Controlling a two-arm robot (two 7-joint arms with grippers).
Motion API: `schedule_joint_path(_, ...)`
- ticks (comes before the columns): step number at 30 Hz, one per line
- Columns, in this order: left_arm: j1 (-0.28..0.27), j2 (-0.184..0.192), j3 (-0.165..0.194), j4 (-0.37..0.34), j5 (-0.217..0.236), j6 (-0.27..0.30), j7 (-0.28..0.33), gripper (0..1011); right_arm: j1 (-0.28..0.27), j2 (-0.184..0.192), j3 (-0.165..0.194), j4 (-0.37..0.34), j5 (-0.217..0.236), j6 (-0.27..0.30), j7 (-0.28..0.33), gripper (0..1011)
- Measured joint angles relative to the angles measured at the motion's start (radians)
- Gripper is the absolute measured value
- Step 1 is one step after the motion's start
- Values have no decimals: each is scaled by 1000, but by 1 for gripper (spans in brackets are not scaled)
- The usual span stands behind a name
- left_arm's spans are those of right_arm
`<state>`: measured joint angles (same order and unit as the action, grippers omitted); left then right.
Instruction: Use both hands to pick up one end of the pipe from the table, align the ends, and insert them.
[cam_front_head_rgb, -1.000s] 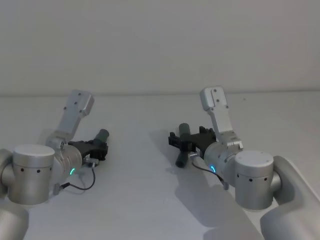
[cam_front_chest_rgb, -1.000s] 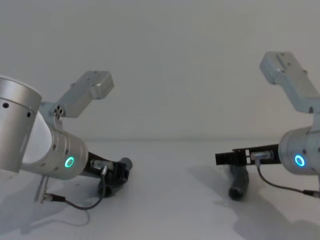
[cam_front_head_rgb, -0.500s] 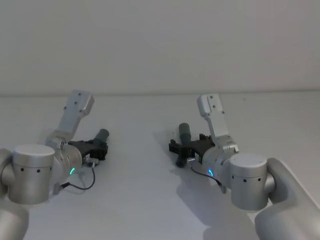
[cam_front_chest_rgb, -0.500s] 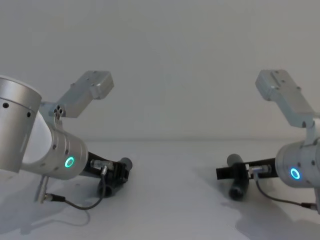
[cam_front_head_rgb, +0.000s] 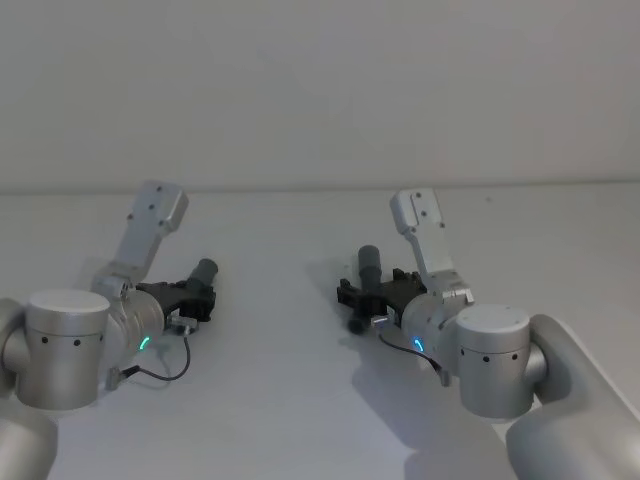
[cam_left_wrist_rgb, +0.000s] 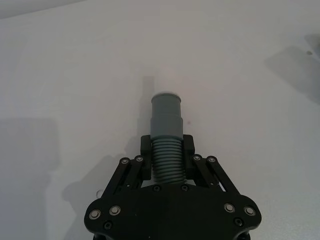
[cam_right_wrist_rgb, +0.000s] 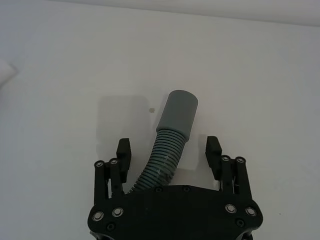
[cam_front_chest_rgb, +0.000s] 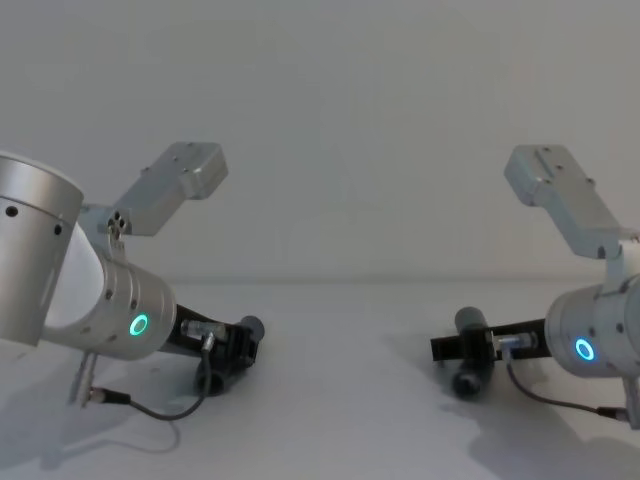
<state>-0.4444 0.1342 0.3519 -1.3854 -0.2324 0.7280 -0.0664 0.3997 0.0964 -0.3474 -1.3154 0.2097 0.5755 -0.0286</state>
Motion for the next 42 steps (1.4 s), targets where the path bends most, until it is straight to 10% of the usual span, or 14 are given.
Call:
schedule_joint_path(22,0,0,0,0,0,0,0,320,4,-3,0,7,-3,1,8,283)
schedule_joint_path(42,0,0,0,0,0,0,0,320,5,-2,0,10,-4,1,8,258)
